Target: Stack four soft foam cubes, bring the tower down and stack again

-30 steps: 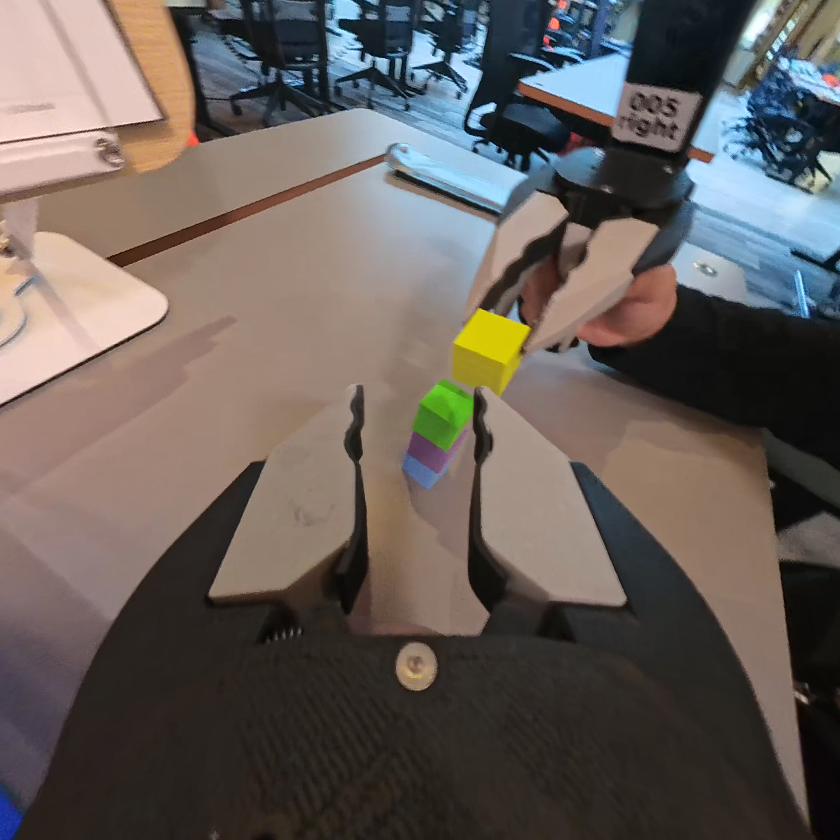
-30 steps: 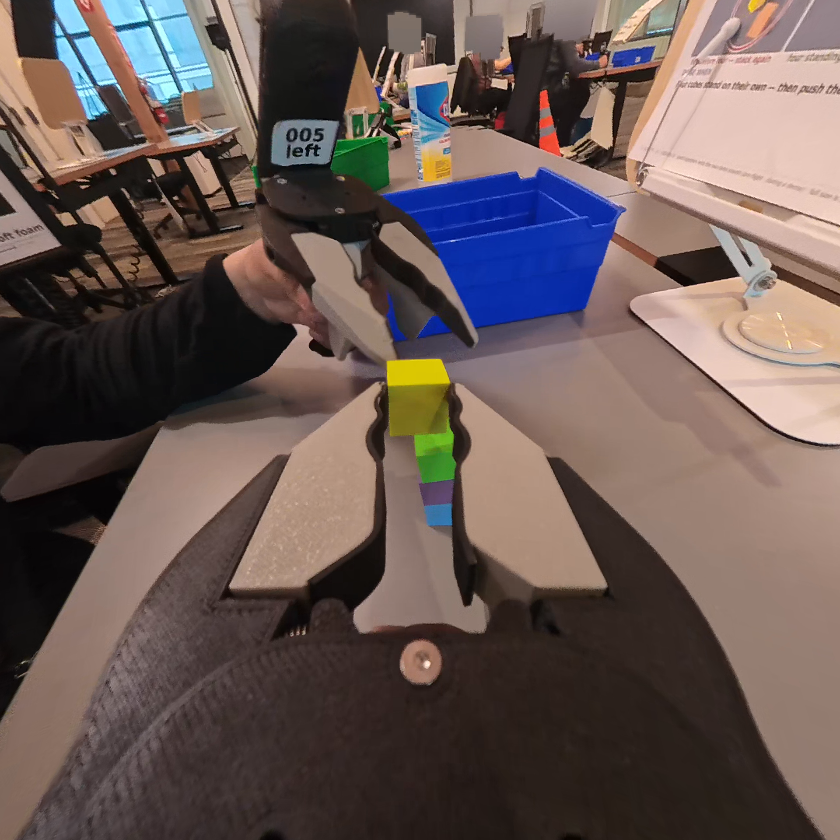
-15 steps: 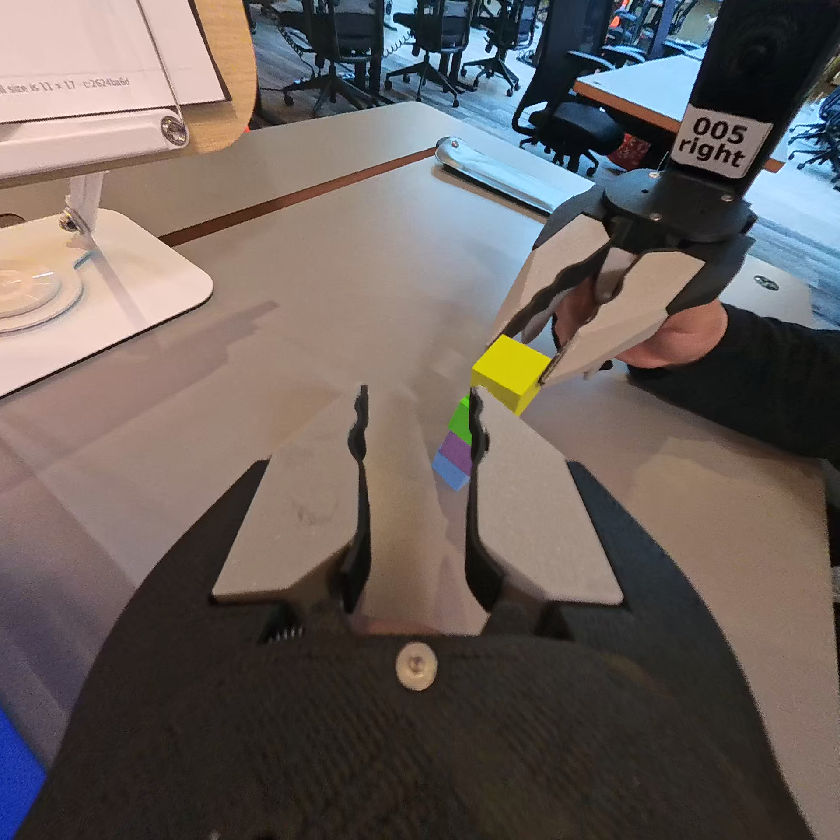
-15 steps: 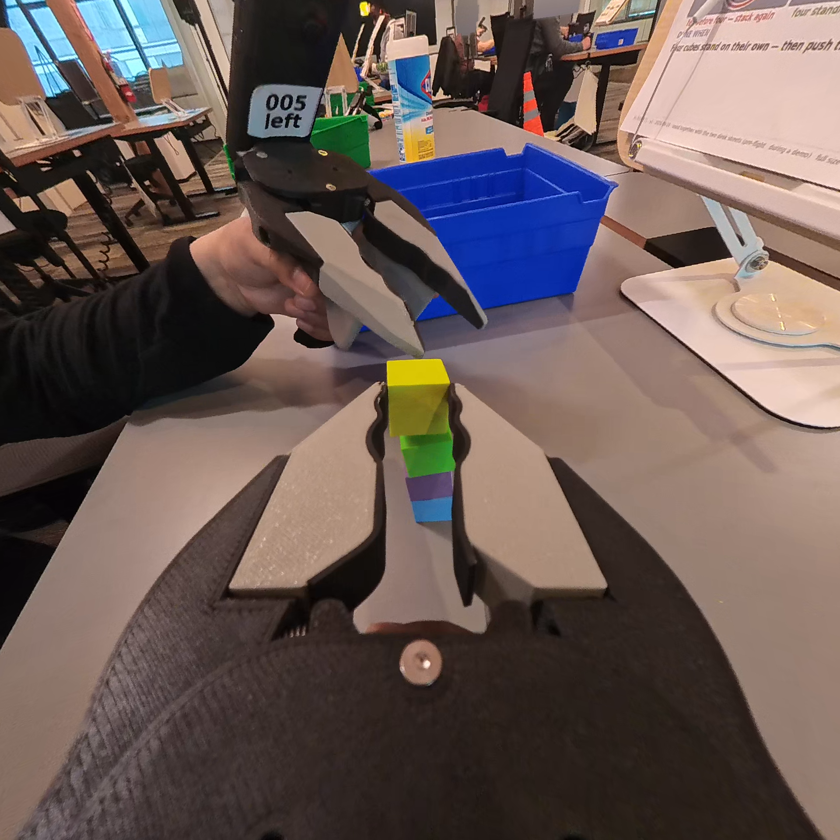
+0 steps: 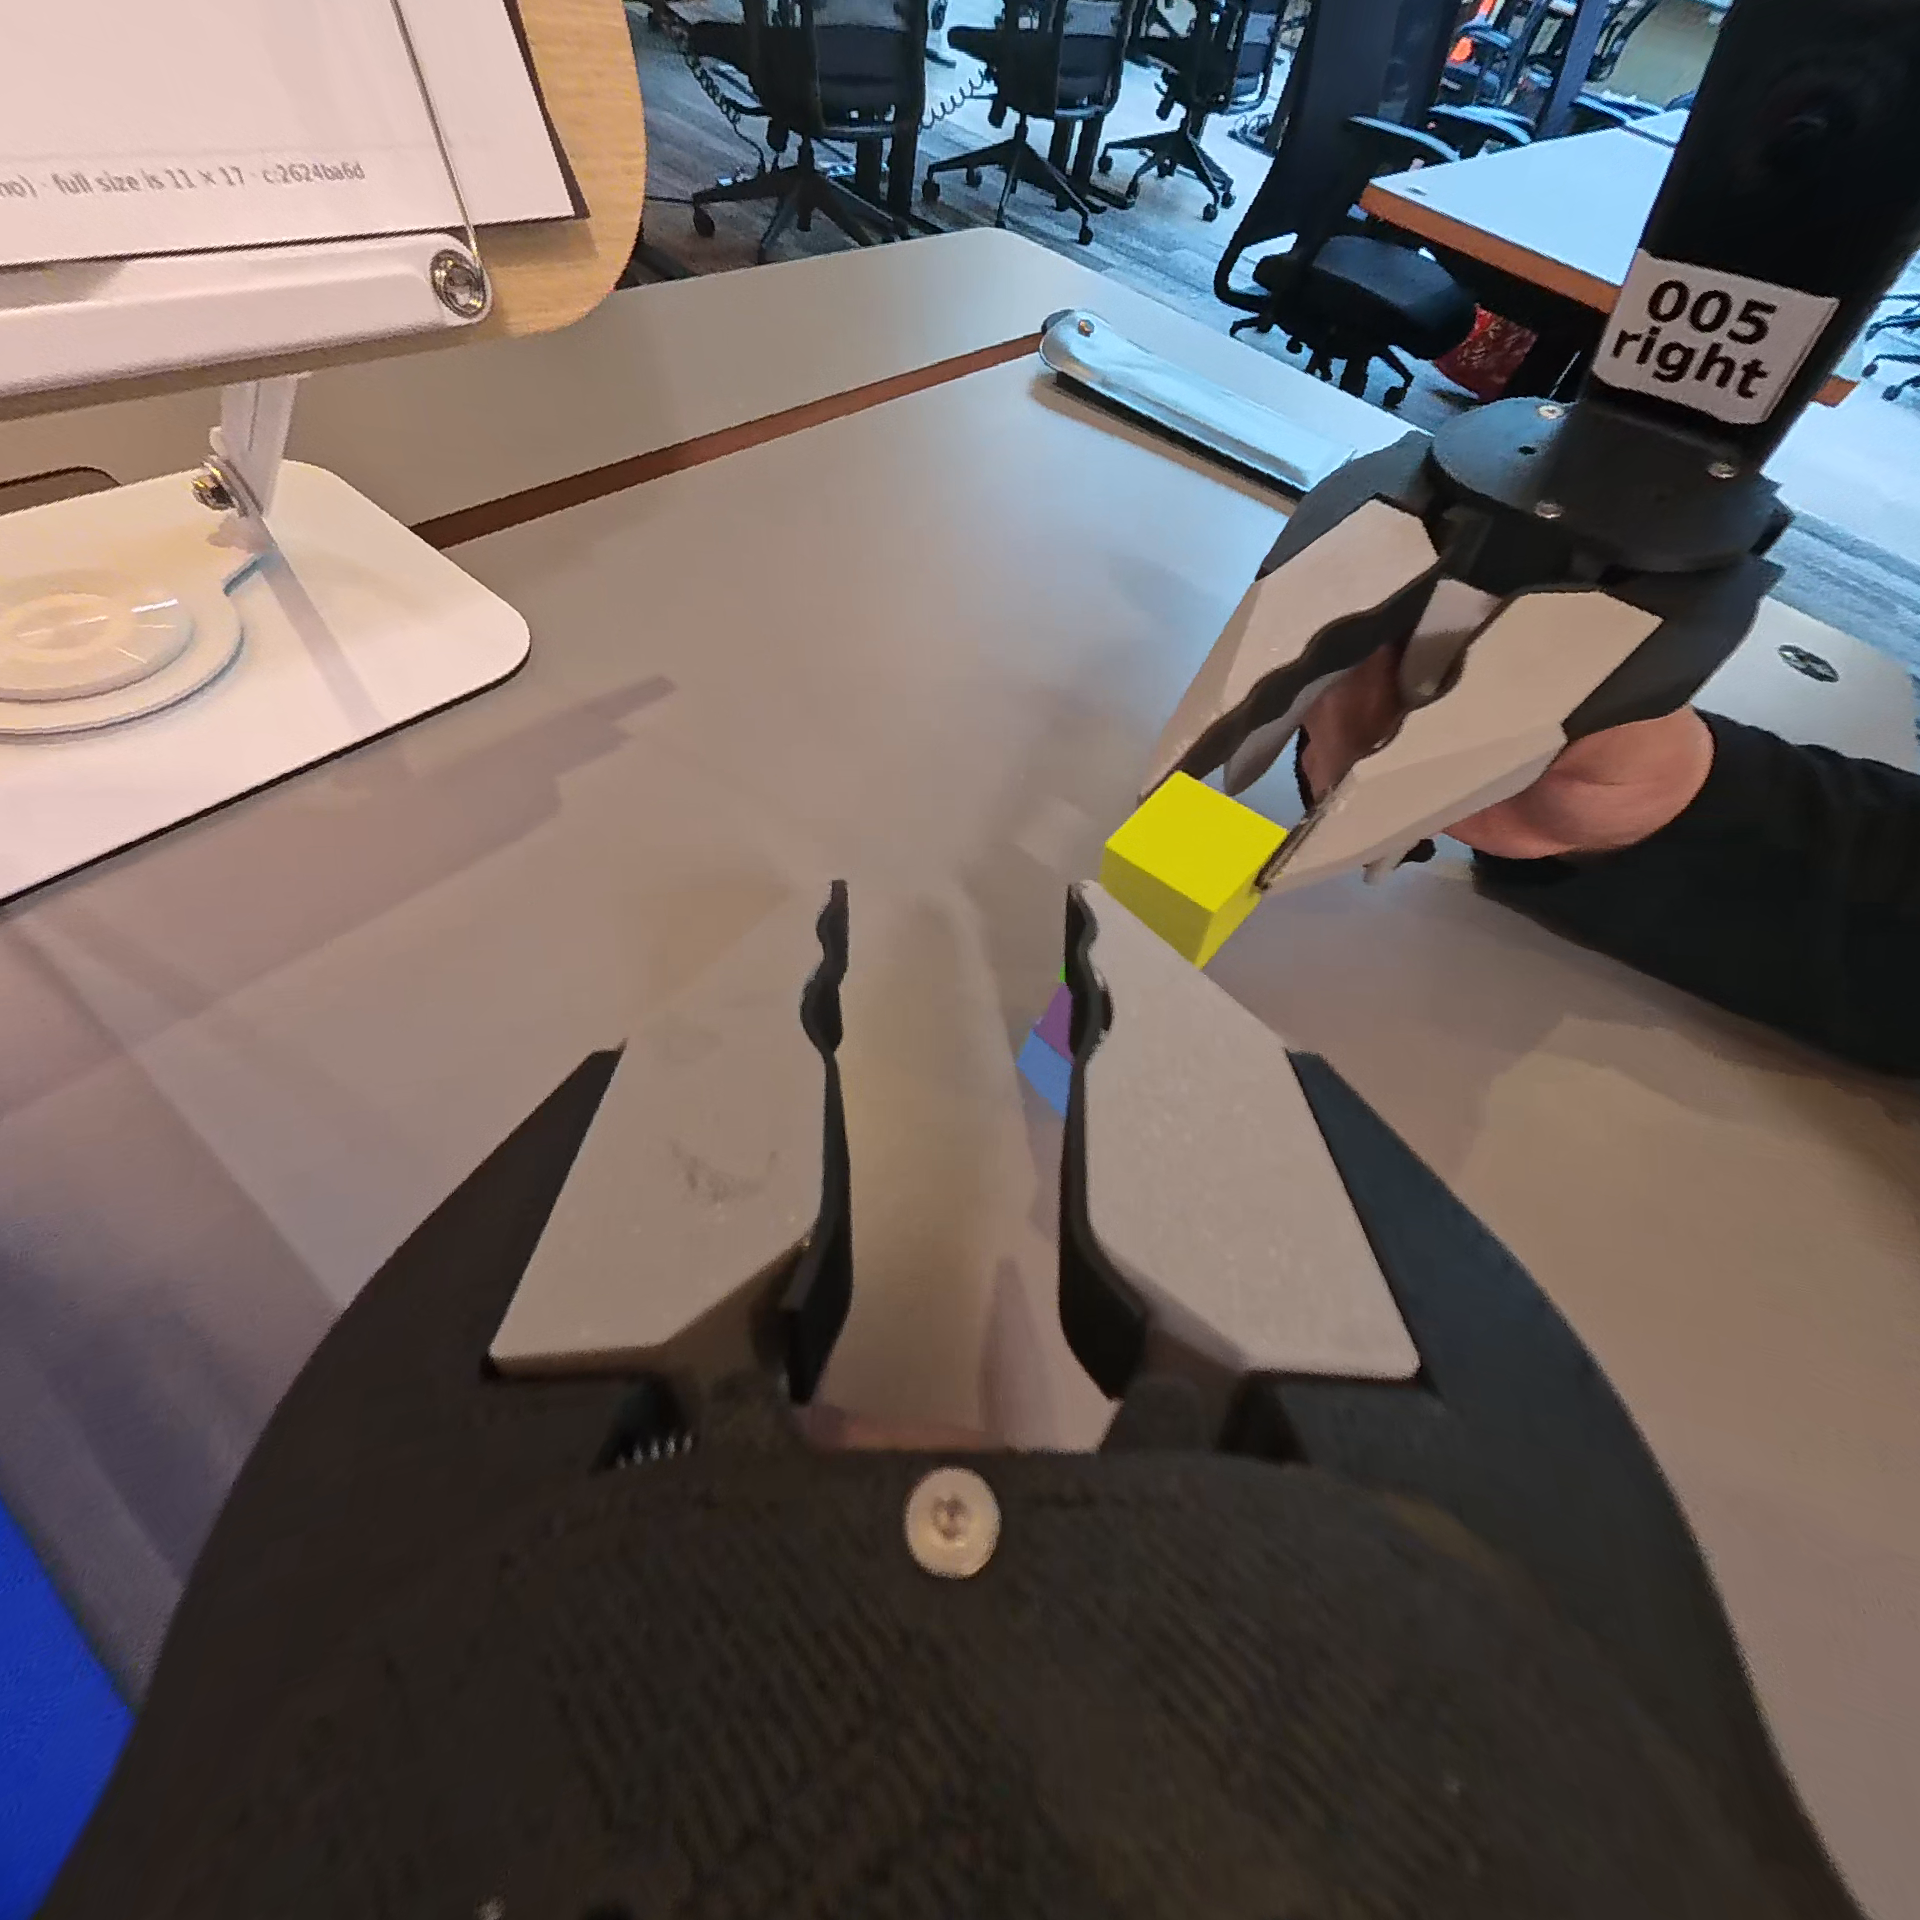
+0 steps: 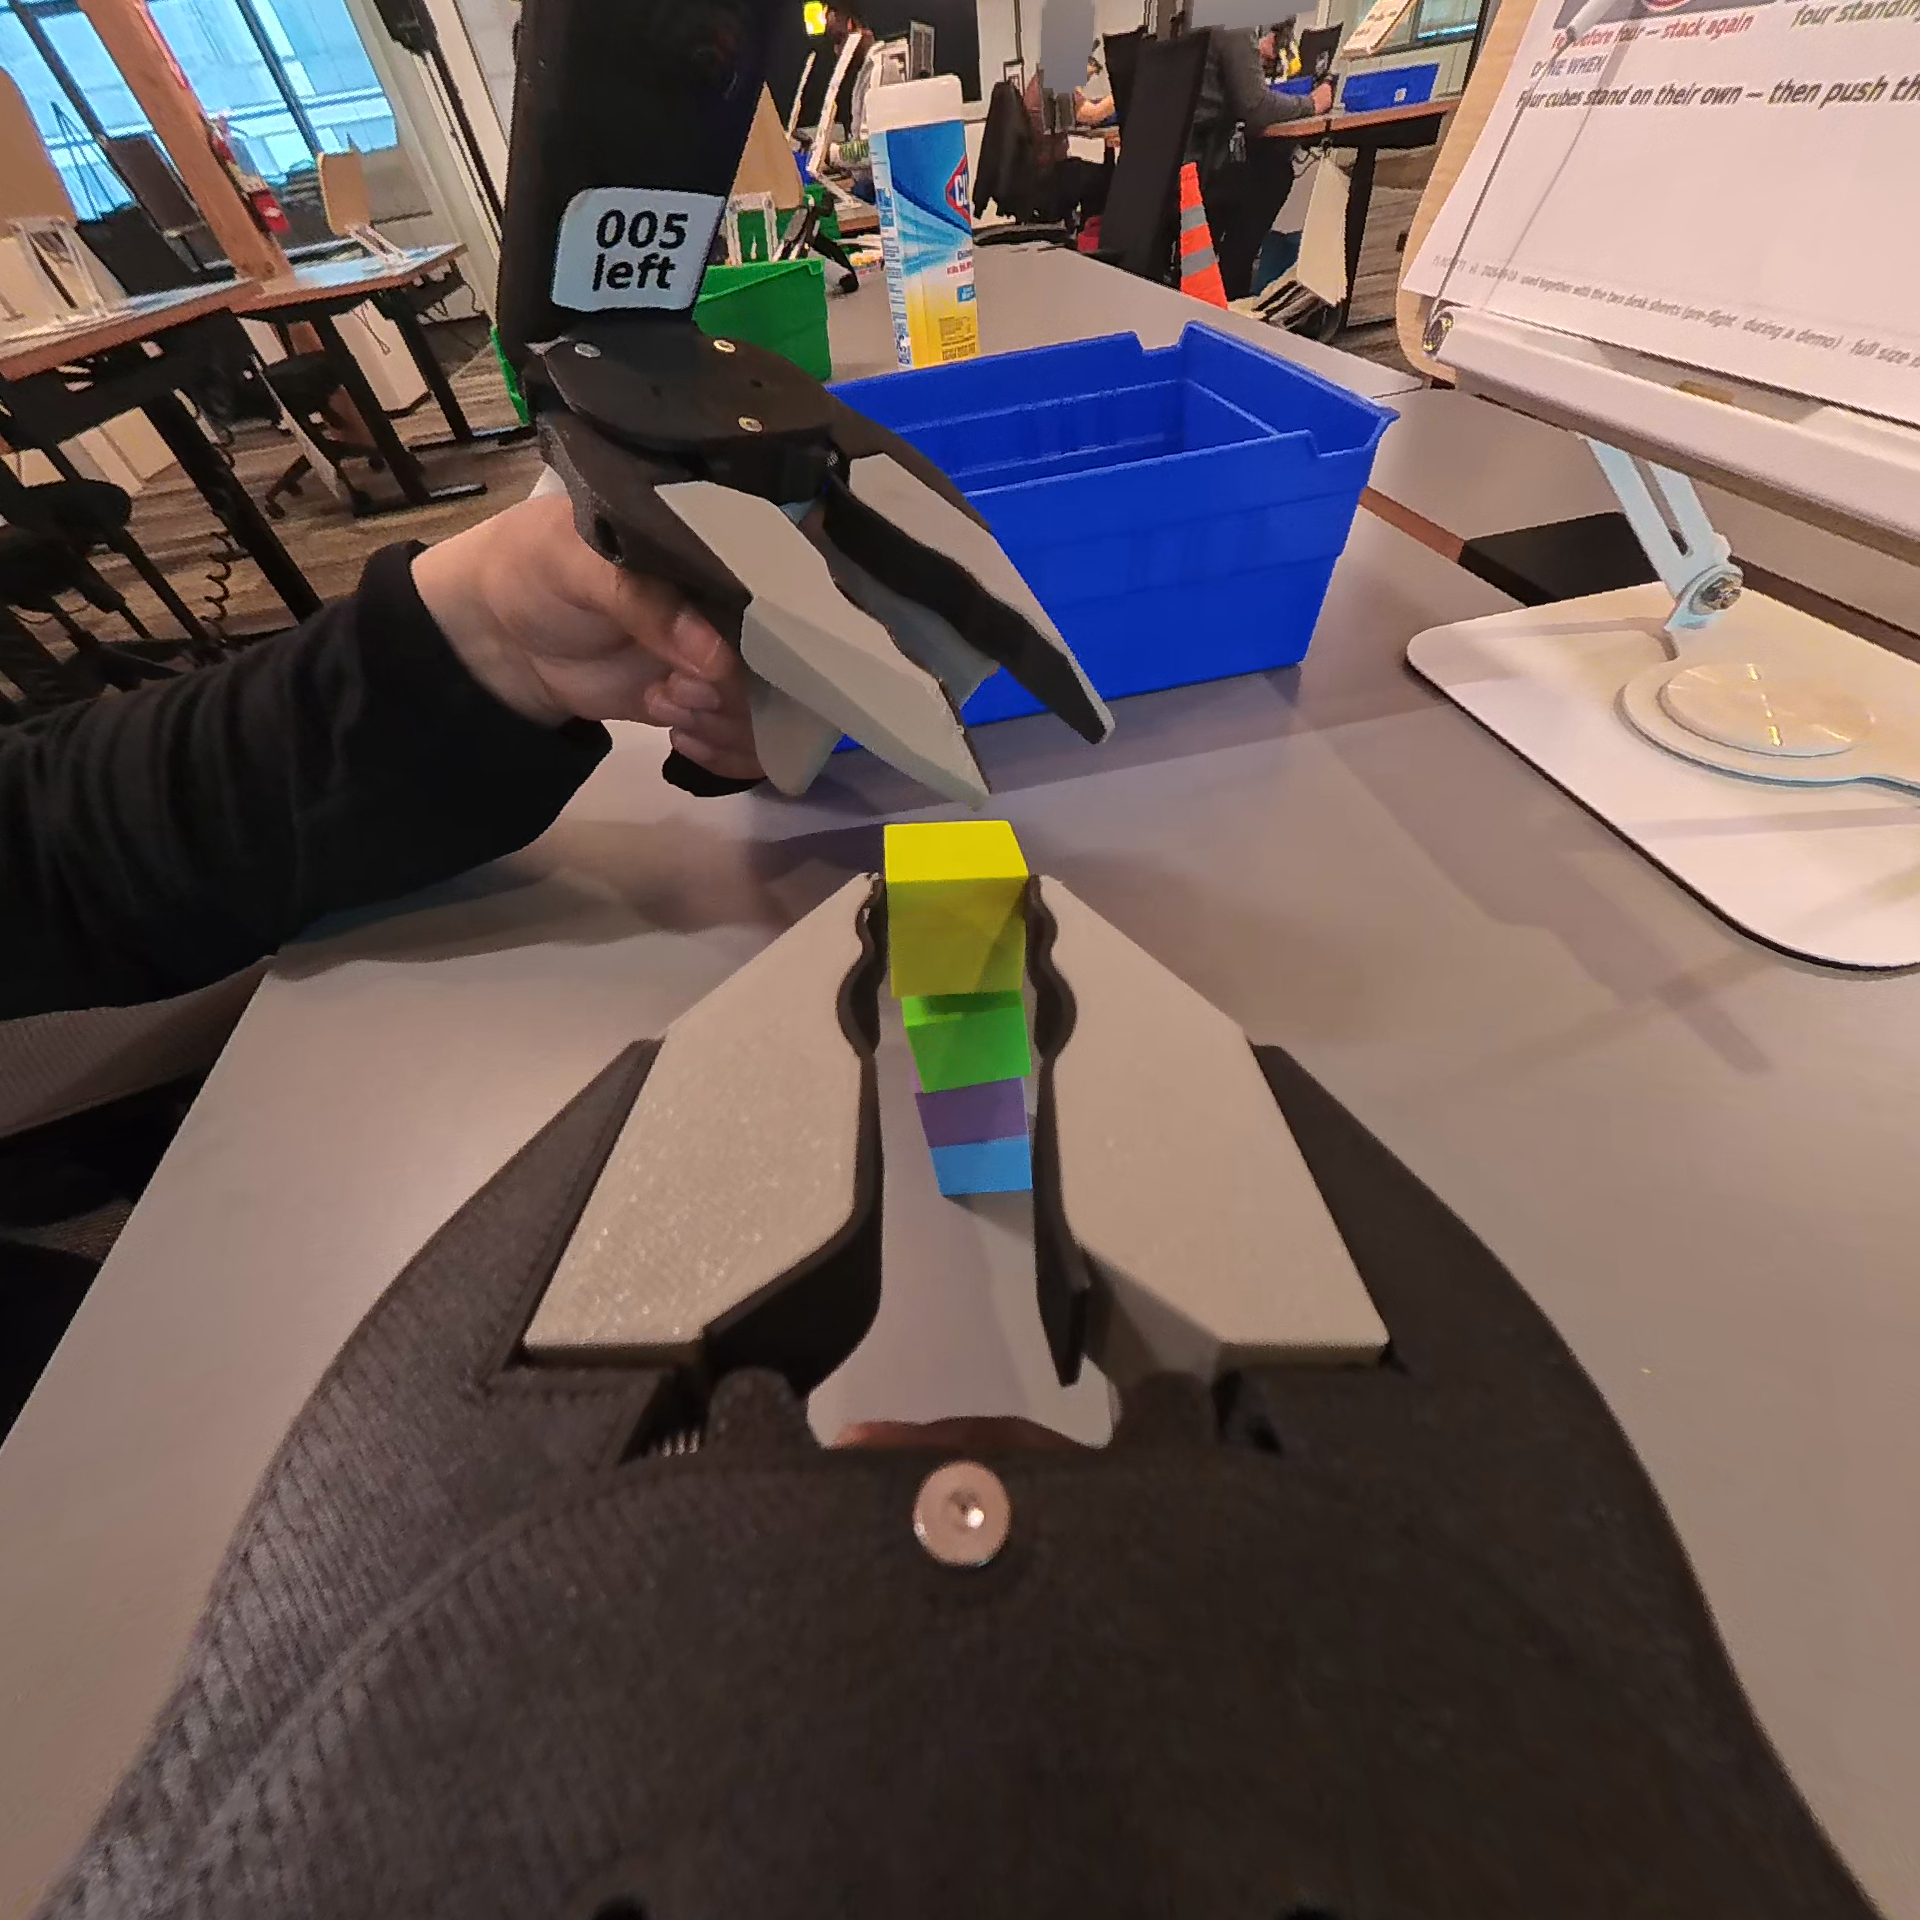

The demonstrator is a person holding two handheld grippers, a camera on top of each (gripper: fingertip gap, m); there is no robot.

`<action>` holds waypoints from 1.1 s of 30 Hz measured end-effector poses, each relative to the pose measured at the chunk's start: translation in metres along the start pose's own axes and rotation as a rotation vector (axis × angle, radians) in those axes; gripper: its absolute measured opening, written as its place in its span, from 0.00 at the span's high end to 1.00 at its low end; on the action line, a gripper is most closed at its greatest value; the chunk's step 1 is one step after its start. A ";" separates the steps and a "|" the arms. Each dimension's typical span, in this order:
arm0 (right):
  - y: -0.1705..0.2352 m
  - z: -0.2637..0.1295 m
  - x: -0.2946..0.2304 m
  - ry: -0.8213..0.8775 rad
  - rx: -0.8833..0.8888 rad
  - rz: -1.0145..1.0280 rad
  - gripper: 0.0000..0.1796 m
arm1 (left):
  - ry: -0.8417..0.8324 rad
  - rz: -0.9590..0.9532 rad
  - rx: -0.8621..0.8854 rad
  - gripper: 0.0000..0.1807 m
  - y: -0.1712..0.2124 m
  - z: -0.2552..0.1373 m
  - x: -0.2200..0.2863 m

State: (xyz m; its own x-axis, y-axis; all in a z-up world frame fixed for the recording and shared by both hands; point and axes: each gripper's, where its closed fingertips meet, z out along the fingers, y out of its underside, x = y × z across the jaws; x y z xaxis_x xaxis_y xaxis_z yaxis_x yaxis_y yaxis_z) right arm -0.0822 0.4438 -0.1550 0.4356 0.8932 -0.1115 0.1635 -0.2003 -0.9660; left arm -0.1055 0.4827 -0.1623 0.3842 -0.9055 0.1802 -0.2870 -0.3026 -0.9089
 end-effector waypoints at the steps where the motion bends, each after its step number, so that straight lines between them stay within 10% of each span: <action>1: 0.000 0.000 0.000 -0.001 0.000 0.001 0.87 | -0.002 0.004 -0.003 0.78 0.001 0.001 0.000; 33: 0.069 0.009 0.001 -0.049 -0.333 -0.021 0.69 | -0.011 0.027 -0.025 0.78 0.005 0.003 0.000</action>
State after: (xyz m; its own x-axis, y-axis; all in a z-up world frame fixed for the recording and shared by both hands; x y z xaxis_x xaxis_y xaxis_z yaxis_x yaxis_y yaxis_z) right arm -0.0786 0.4348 -0.2245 0.3869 0.9154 -0.1111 0.4560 -0.2947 -0.8397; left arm -0.1049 0.4823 -0.1683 0.3856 -0.9102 0.1510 -0.3195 -0.2852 -0.9036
